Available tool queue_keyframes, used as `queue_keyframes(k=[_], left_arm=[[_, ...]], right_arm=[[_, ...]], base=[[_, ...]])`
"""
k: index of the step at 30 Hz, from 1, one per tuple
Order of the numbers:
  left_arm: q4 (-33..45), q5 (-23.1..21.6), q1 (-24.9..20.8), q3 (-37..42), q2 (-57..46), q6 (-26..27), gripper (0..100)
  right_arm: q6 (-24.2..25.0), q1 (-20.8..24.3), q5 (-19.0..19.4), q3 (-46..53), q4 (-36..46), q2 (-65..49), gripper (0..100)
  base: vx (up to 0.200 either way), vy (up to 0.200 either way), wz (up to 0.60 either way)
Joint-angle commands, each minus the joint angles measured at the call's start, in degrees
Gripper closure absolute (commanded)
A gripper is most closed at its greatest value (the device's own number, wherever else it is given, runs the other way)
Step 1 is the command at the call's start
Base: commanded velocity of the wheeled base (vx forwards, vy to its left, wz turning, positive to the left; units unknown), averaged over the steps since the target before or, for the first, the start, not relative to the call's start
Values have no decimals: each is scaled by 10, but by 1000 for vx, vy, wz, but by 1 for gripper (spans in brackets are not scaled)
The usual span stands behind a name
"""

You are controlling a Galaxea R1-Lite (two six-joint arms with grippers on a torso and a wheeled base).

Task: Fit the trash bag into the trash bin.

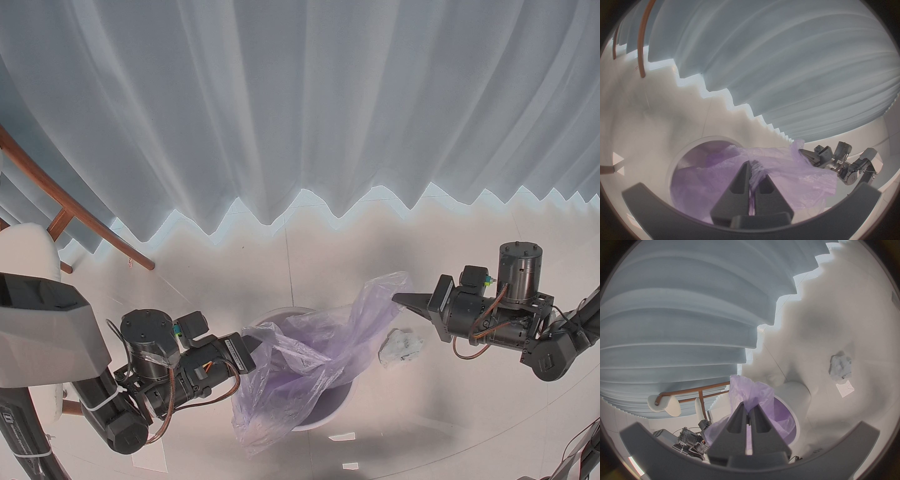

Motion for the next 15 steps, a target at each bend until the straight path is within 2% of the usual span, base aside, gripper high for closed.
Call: queue_keyframes(k=[1,6,9,15], left_arm=[[-6,5,21,-7,45,-2,100],[-5,5,41,-30,28,-45,100],[5,6,51,-34,19,-51,100],[98,3,77,-56,-32,-57,100]], right_arm=[[0,10,0,-28,-15,65,100],[3,1,-1,-85,-16,108,100],[3,-15,-1,-117,-15,120,100],[3,-42,-1,-174,-7,134,100]], base=[[0,0,0],[0,0,0],[0,0,0],[0,0,0]])
